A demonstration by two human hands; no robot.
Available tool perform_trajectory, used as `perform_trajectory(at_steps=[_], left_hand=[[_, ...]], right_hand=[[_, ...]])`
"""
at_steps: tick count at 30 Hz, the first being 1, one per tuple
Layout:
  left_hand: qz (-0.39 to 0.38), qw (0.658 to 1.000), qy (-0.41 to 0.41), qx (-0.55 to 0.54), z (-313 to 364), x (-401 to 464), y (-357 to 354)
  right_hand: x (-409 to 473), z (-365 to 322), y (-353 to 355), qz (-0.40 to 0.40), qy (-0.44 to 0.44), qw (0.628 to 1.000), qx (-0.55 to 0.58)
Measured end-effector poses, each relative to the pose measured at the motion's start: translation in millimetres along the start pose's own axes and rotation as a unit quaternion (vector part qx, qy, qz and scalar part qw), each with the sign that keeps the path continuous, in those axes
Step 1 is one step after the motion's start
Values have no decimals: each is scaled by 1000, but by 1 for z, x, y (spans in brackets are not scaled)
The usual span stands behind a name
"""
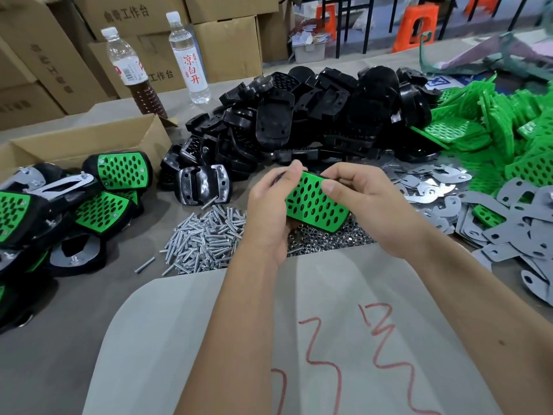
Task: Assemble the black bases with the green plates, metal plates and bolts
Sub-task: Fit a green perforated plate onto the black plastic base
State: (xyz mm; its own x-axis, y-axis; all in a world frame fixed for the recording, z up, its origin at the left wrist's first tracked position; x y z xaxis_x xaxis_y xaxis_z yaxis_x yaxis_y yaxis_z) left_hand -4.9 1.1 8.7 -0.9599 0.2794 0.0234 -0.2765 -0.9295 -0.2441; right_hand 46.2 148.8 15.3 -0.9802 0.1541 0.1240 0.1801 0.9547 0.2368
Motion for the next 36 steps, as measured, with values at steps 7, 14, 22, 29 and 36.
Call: perform_trajectory(at_steps=[7, 14, 22, 29, 36], left_hand=[[-29, 999, 35, 13, 4, -5, -4], [-25, 998, 10, 65, 7, -5, -5], [-34, 990, -83, 105, 12, -6, -15], [66, 997, -21, -44, 0, -6, -22], [110, 992, -31, -53, -5, 0, -11]], right_hand=[[-6, -8, -2, 21, 22, 999, -41], [-7, -10, -1, 41, 64, 992, -105], [-4, -4, -4, 88, 62, 993, -41], [-3, -2, -6, 179, 84, 979, -45], [-6, -6, -17, 94, 102, 983, -122]])
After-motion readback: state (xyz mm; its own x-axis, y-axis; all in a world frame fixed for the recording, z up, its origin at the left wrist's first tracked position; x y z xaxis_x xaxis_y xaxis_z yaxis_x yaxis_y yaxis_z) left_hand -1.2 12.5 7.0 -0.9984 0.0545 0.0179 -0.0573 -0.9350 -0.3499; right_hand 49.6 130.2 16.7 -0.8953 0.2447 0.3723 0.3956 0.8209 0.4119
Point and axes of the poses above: each hand's wrist, its own x-axis towards the middle knuckle, its own y-axis out of the back of the hand, z = x × y, the point moved 3 cm from there along x, towards the middle knuckle, and after that the axes turned 7 degrees about -y, right-handed, at the moved point
